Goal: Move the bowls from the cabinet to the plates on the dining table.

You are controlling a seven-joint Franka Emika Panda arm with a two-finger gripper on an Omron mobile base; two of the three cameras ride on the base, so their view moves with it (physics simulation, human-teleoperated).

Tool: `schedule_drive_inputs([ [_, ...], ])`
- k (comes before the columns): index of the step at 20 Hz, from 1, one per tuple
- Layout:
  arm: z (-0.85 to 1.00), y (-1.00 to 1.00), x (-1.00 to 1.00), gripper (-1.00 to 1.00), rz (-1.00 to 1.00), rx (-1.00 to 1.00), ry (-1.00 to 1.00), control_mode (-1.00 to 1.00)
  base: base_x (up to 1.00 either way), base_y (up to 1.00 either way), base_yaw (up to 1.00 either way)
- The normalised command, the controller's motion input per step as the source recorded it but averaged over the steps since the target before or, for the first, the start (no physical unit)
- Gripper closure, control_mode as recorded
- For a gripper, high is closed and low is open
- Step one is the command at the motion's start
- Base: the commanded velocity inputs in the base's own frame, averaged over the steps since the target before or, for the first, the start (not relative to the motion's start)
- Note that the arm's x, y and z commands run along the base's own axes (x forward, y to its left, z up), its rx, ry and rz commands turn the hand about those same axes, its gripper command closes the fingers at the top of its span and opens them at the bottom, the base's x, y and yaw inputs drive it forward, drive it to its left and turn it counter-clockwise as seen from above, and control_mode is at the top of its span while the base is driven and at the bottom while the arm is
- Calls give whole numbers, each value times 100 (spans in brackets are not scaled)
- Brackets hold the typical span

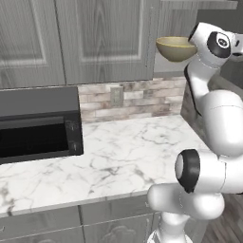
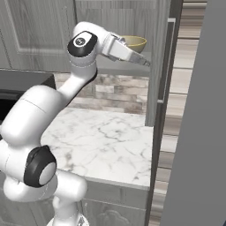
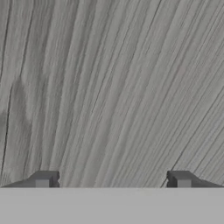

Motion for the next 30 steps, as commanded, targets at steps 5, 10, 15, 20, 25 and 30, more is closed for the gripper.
schedule_drive_inputs([
  [5,0,36,0,-100,13,2,-4,-100,0,0,0],
  [10,0,49,0,-100,18,1,-4,-100,0,0,0],
  [15,0,47,5,-100,26,1,-1,-100,0,0,0],
  [20,0,43,5,-100,27,4,0,-100,0,0,0],
  [25,0,40,6,-100,25,6,0,-100,0,0,0],
  [30,0,41,18,-100,24,8,0,-100,0,0,0],
])
